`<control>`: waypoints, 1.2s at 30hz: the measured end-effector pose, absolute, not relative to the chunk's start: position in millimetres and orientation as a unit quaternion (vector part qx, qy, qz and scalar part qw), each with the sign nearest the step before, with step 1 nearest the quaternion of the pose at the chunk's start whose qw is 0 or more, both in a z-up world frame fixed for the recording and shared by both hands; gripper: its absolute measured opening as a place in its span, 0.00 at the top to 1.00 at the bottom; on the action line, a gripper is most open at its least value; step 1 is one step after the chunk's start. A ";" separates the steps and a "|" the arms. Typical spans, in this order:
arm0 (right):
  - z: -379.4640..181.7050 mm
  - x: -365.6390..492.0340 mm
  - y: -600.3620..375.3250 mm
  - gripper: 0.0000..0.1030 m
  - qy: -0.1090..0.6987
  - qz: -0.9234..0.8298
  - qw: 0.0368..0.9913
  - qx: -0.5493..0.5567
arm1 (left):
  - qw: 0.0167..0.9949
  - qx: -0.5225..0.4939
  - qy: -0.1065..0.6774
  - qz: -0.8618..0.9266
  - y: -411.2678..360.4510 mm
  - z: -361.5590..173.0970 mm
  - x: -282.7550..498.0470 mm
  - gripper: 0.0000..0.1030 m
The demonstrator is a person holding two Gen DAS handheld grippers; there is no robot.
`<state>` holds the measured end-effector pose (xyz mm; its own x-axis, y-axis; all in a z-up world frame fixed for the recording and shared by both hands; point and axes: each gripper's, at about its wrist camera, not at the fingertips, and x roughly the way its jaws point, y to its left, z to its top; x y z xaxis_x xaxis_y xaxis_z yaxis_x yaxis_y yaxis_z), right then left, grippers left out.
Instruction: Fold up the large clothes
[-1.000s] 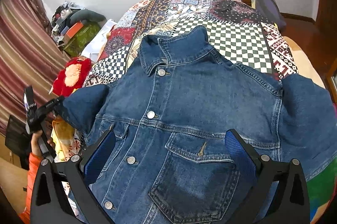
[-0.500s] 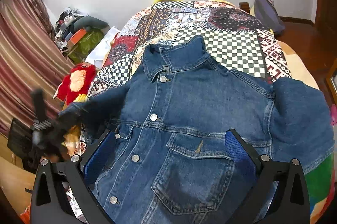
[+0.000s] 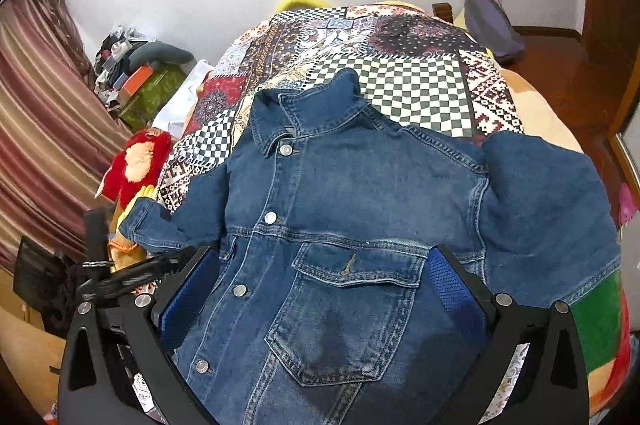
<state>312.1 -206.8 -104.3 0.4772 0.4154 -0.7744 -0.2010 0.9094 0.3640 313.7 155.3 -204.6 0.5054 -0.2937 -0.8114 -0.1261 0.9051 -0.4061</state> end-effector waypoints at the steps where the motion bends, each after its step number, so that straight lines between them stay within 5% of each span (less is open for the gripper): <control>1: -105.4 313.1 -205.0 0.00 0.480 0.182 0.851 0.112 | 0.844 -0.223 0.486 -0.041 167.3 -200.6 305.5 0.39; 14: -119.4 321.9 -170.0 0.00 0.497 0.203 0.838 0.101 | 0.825 -0.331 0.453 0.071 281.4 -227.4 299.8 0.32; 16: -120.9 323.0 -169.0 0.00 0.499 0.199 0.839 0.091 | 0.829 -0.327 0.449 0.064 284.5 -229.0 309.9 0.42; 20: -126.1 327.2 -172.0 0.00 0.507 0.191 0.837 0.083 | 0.845 -0.289 0.444 0.065 276.8 -216.3 329.8 0.90; 31: -120.2 330.1 -192.8 0.00 0.489 0.188 0.844 0.120 | 0.925 -0.179 0.332 -0.051 150.2 -97.7 361.5 0.94; 36: -108.7 324.8 -207.7 0.00 0.469 0.178 0.856 0.123 | 0.917 -0.154 0.339 -0.146 68.6 -88.2 380.7 0.94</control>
<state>324.8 -207.7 -108.7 0.4955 0.4206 -0.7600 -0.1904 0.9063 0.3774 380.7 68.6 -88.2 0.7276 -0.3727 -0.5759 0.1642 0.9098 -0.3813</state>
